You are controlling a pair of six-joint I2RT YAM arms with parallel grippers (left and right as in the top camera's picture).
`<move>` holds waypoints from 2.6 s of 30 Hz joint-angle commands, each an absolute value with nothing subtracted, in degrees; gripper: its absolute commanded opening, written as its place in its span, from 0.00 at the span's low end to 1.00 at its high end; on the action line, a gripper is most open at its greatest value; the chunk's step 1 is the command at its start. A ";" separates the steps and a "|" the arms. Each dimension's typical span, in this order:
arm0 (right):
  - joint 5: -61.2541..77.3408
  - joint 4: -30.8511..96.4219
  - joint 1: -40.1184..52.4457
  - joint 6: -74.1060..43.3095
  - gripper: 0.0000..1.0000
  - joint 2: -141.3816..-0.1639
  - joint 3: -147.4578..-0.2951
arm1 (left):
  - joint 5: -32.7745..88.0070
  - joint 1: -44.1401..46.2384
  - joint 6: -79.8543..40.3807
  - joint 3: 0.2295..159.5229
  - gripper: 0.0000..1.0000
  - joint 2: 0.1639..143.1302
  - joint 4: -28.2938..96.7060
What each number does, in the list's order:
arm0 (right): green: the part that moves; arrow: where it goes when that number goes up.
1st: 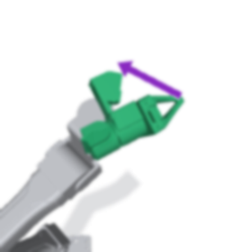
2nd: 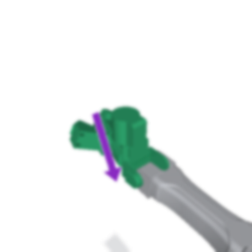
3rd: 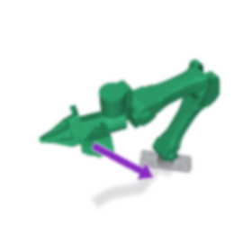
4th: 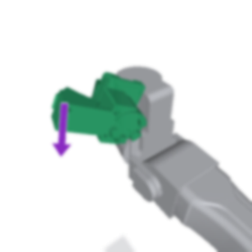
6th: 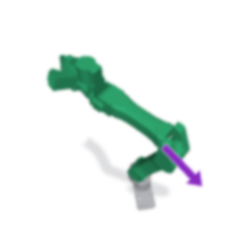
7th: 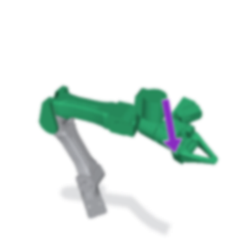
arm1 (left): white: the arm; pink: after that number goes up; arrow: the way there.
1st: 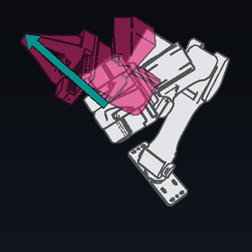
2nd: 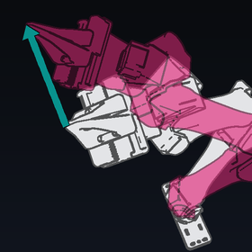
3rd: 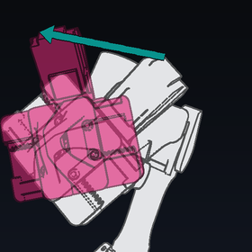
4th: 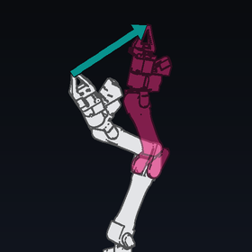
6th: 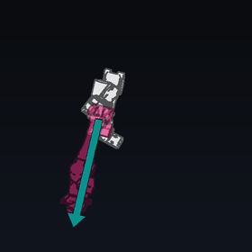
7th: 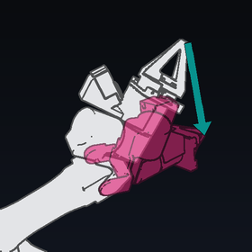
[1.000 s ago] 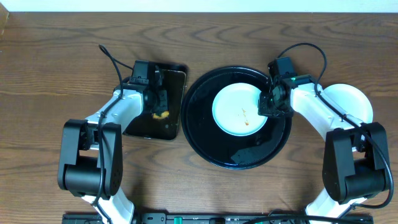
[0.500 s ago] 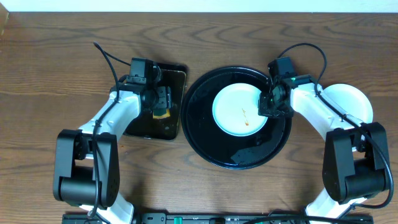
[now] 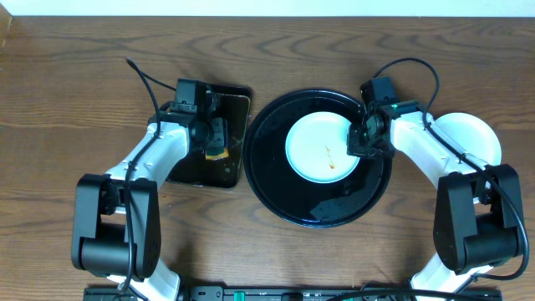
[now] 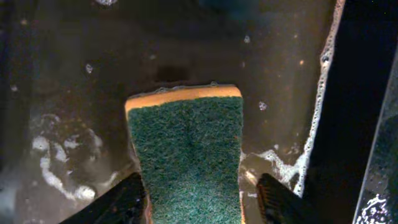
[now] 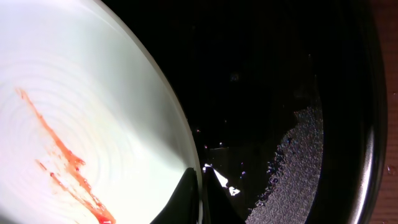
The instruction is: Clean dirty plates on tray and stack at the side
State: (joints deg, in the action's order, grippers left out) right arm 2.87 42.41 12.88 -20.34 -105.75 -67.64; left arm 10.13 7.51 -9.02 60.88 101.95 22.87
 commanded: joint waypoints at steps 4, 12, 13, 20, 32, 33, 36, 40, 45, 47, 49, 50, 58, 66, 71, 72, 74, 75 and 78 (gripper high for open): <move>1.08 42.68 12.84 -19.42 0.01 -106.10 -67.26 | 10.26 7.49 -9.37 60.10 0.37 103.57 22.83; 1.08 42.70 12.84 -19.42 0.01 -106.10 -67.26 | 10.26 7.60 -9.37 60.10 0.40 105.67 23.03; 1.08 42.70 12.84 -19.42 0.01 -106.10 -67.26 | 10.26 7.77 -9.34 60.10 0.39 106.37 23.03; 1.08 42.70 12.84 -19.42 0.01 -106.10 -67.26 | 10.46 8.08 -9.34 60.20 0.08 106.87 23.00; 1.06 42.68 12.73 -19.18 0.01 -106.10 -67.26 | 10.46 8.05 -9.32 61.82 0.07 95.48 24.23; 1.06 42.68 12.73 -19.18 0.01 -106.10 -67.26 | 10.46 8.05 -9.32 61.82 0.07 94.35 24.34; 1.04 42.68 12.73 -19.14 0.01 -106.10 -67.26 | 10.48 8.05 -9.30 61.82 0.08 91.24 24.53; 1.06 42.68 12.73 -18.98 0.01 -106.10 -67.26 | 11.09 8.01 -7.57 61.82 0.07 88.27 23.51; 1.04 42.68 12.73 -19.00 0.01 -106.10 -67.26 | 11.07 8.01 -2.98 61.82 0.07 87.31 20.60; 1.06 42.70 12.73 -19.00 0.01 -106.10 -67.26 | 11.09 8.01 -2.24 61.82 0.07 87.31 19.53; 1.06 42.68 12.73 -19.00 0.01 -106.10 -67.26 | 11.09 8.01 0.34 61.82 0.07 87.31 18.33; 1.06 42.68 12.73 -19.00 0.01 -106.10 -67.26 | 11.09 8.01 2.28 61.82 0.07 87.31 17.63; 1.06 42.68 12.73 -19.00 0.01 -106.10 -67.26 | 10.83 8.01 8.16 61.82 0.07 87.31 9.17; 1.06 42.68 12.73 -19.00 0.01 -106.10 -67.26 | 9.56 8.01 8.14 61.82 0.07 86.94 3.33; 1.04 42.68 12.73 -19.00 0.01 -106.10 -67.26 | 9.56 8.01 8.14 61.82 0.07 86.06 -0.19; 1.04 42.68 12.73 -19.00 0.01 -106.10 -67.26 | 9.52 8.01 8.16 61.82 0.07 85.89 -0.75; 1.04 42.65 12.73 -19.00 0.01 -106.10 -67.26 | 9.32 8.01 8.14 61.82 0.07 85.27 -1.69; 1.04 42.68 12.73 -19.00 0.01 -106.10 -67.26 | 9.21 8.01 8.16 61.82 0.07 84.90 -2.07; 1.06 42.68 12.73 -19.00 0.01 -106.10 -67.26 | 7.25 8.01 8.14 61.82 0.07 83.92 -2.85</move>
State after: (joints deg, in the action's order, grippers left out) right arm 2.72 42.41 12.88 -20.12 -105.75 -67.64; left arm 9.58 7.84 7.55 60.88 86.11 -1.96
